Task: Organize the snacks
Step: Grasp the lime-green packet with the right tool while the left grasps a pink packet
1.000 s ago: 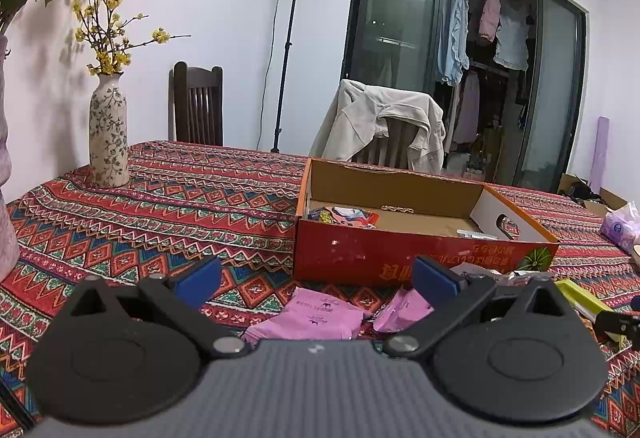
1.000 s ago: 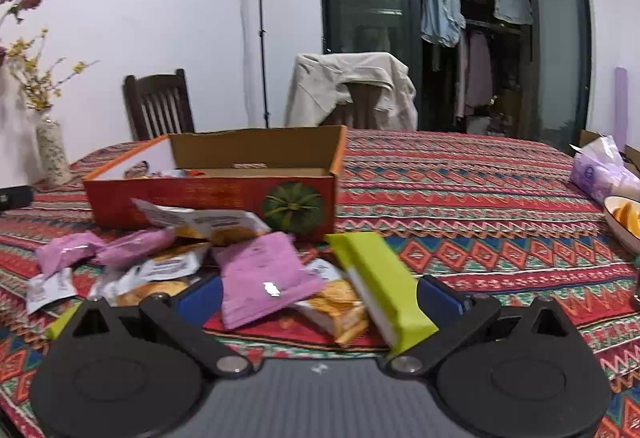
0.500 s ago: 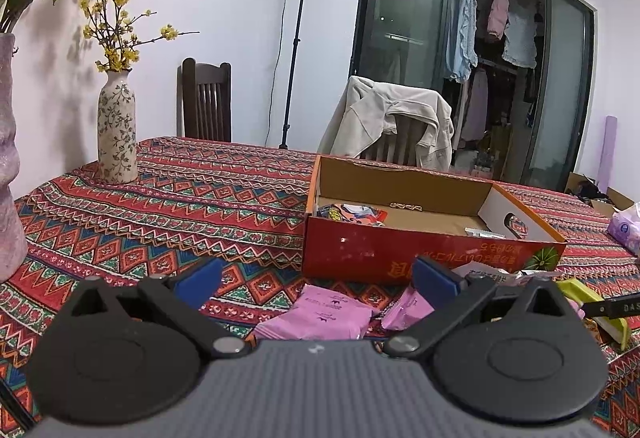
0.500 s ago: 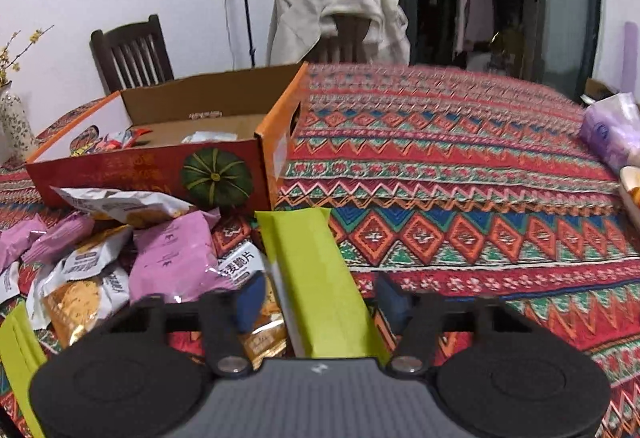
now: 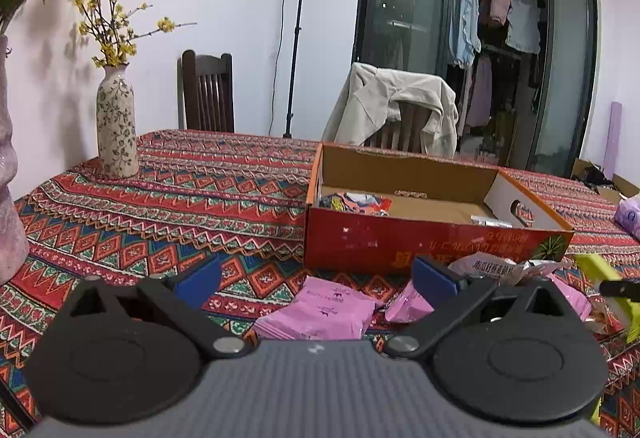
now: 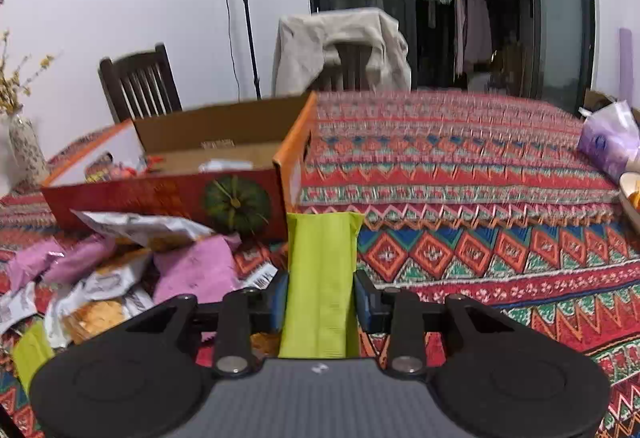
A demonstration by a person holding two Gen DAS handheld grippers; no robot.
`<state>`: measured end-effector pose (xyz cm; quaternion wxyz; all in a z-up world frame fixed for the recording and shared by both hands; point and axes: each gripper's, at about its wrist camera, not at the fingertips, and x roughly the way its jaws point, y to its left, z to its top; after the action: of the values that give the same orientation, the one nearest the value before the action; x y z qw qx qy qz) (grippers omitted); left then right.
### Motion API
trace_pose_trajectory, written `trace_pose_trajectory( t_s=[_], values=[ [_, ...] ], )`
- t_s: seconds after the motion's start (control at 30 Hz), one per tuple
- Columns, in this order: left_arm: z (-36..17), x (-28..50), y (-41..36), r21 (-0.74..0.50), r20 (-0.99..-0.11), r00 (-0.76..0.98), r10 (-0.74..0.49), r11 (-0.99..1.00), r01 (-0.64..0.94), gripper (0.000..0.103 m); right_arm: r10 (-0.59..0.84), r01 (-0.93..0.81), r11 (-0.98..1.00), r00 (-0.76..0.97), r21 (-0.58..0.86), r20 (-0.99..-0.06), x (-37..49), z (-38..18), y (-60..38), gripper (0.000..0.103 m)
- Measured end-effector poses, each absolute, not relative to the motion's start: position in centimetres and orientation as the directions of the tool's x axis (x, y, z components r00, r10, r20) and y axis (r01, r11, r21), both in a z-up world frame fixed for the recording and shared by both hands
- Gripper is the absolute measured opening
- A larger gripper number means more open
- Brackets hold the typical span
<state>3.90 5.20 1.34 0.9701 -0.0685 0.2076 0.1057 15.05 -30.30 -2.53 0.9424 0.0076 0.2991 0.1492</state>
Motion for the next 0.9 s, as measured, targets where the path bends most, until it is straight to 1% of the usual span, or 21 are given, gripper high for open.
trace_pose_trajectory(
  t_s=[0.13,0.33,0.63,0.77,0.8,0.83,0.87,0.9],
  values=[
    [0.9,5.1,4.9,-0.047,-0.464,0.868,0.178,0.973,-0.225,0.103,0.305,-0.291,0.951,0.805,0.108,-0.509,13.4,-1.3,-29.9,0.033],
    [-0.7,8.6,4.8,0.063,-0.591,0.783,0.193,0.979,-0.194,0.103,0.349,-0.332,0.935,0.813,0.121,-0.466,11.7,-0.3,-29.0,0.033],
    [-3.1,12.2,5.8,0.055,-0.706,0.692,0.149,0.986,-0.157,0.103,0.386,-0.364,0.921,0.802,0.14,-0.456,11.2,-0.3,-27.5,0.033],
    [-3.4,12.4,6.0,0.037,-0.707,0.692,0.15,0.984,-0.175,0.103,0.39,-0.366,0.919,0.801,0.144,-0.455,11.2,-0.4,-27.4,0.033],
    [-3.5,12.3,6.0,0.029,-0.704,0.695,0.145,0.984,-0.176,0.1,0.39,-0.366,0.919,0.8,0.144,-0.456,11.2,-0.4,-27.4,0.033],
    [-3.5,12.3,6.0,0.023,-0.703,0.698,0.139,0.985,-0.173,0.093,0.389,-0.365,0.92,0.799,0.145,-0.457,11.3,-0.4,-27.4,0.033],
    [-3.5,12.2,5.9,0.019,-0.702,0.699,0.133,0.985,-0.169,0.089,0.389,-0.365,0.92,0.799,0.145,-0.459,11.3,-0.5,-27.3,0.033],
    [-3.5,12.1,5.9,0.017,-0.698,0.704,0.134,0.985,-0.171,0.087,0.389,-0.365,0.92,0.799,0.146,-0.459,11.3,-0.6,-27.3,0.033]
  ],
)
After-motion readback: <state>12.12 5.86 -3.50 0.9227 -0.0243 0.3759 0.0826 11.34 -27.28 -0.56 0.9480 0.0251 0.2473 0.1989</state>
